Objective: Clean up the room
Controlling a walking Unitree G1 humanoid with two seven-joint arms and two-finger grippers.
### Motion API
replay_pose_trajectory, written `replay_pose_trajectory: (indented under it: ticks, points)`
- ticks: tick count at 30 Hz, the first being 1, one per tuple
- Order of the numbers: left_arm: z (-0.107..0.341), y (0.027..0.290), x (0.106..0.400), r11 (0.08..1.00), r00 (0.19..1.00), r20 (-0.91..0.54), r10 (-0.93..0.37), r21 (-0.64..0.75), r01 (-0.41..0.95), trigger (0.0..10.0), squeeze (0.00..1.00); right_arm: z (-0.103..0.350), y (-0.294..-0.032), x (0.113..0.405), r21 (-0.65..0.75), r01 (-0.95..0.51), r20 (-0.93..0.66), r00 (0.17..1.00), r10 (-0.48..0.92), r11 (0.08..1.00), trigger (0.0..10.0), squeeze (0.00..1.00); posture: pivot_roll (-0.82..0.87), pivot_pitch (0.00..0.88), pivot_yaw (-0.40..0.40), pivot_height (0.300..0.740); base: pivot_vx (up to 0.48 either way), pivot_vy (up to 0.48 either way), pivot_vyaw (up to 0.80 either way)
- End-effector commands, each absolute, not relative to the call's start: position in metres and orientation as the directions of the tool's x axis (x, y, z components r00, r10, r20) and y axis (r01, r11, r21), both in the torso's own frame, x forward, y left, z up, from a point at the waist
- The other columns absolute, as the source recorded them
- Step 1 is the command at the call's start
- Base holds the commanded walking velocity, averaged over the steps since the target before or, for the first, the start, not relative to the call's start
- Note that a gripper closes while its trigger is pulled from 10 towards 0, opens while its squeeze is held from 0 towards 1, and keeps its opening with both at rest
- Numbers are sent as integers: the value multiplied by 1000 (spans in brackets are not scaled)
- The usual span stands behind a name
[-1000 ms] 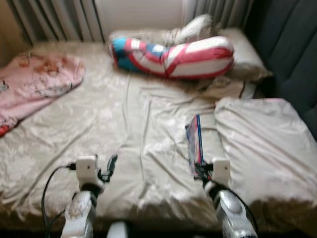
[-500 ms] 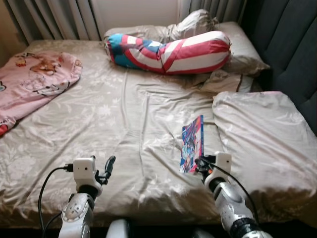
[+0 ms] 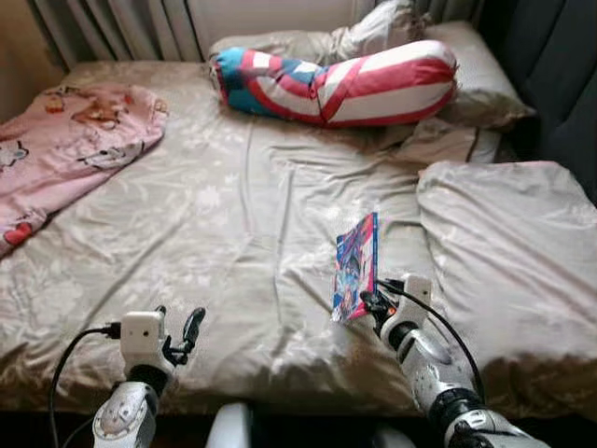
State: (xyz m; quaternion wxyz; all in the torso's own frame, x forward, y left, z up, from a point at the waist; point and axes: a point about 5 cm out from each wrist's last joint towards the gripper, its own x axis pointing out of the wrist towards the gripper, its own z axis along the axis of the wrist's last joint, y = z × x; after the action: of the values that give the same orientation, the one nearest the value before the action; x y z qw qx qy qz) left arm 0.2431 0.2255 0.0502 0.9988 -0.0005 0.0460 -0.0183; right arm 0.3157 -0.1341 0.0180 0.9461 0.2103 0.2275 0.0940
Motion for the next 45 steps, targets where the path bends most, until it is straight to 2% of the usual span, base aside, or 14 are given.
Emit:
replay_pose_trajectory:
  ticks: [1, 6, 13, 19, 32, 33, 34, 35, 36, 45]
  points:
    - [51, 228, 239, 999, 994, -100, -35, -6, 34, 10000, 0, 22, -133, 320, 443, -104, -379, 879, 291, 890, 10000, 0, 60, 179, 16, 646, 0, 0, 0]
    - [52, 230, 231, 999, 992, -123, -35, -1, 35, 10000, 0, 18, -135, 317, 420, -98, -422, 859, 290, 902, 10000, 0, 65, 194, 22, 646, 0, 0, 0]
    - [51, 230, 226, 999, 989, -139, -41, -1, 42, 10000, 0, 9, -153, 312, 327, -63, -498, 837, 228, 943, 10000, 0, 63, 215, 27, 646, 0, 0, 0]
    - [49, 229, 224, 999, 988, -151, -45, -5, 45, 10000, 0, 11, -162, 313, 262, -51, -504, 844, 182, 964, 10000, 0, 61, 221, 28, 646, 0, 0, 0]
    - [51, 230, 220, 999, 983, -176, -48, -1, 48, 10000, 0, 9, -167, 311, 224, -35, -522, 840, 150, 974, 10000, 0, 61, 230, 31, 646, 0, 0, 0]
    - [51, 230, 220, 999, 983, -176, -48, -2, 48, 10000, 0, 10, -168, 312, 217, -32, -522, 841, 143, 976, 10000, 90, 61, 230, 32, 646, 0, 0, 0]
    - [51, 230, 220, 999, 983, -176, -48, -3, 49, 10000, 0, 10, -168, 312, 213, -31, -522, 841, 140, 977, 10000, 90, 61, 230, 32, 646, 0, 0, 0]
    - [51, 229, 220, 999, 983, -176, -49, -4, 49, 10000, 0, 11, -169, 313, 209, -30, -521, 842, 138, 977, 10000, 325, 61, 230, 32, 646, 0, 0, 0]
    - [51, 229, 220, 999, 983, -178, -50, -5, 49, 10000, 0, 12, -169, 314, 205, -28, -519, 844, 133, 978, 10000, 357, 61, 230, 32, 646, 0, 0, 0]
    - [51, 228, 221, 999, 982, -183, -48, -8, 47, 10000, 0, 20, -182, 320, 161, 37, -501, 864, 50, 986, 10000, 357, 60, 231, 33, 646, 0, 0, 0]
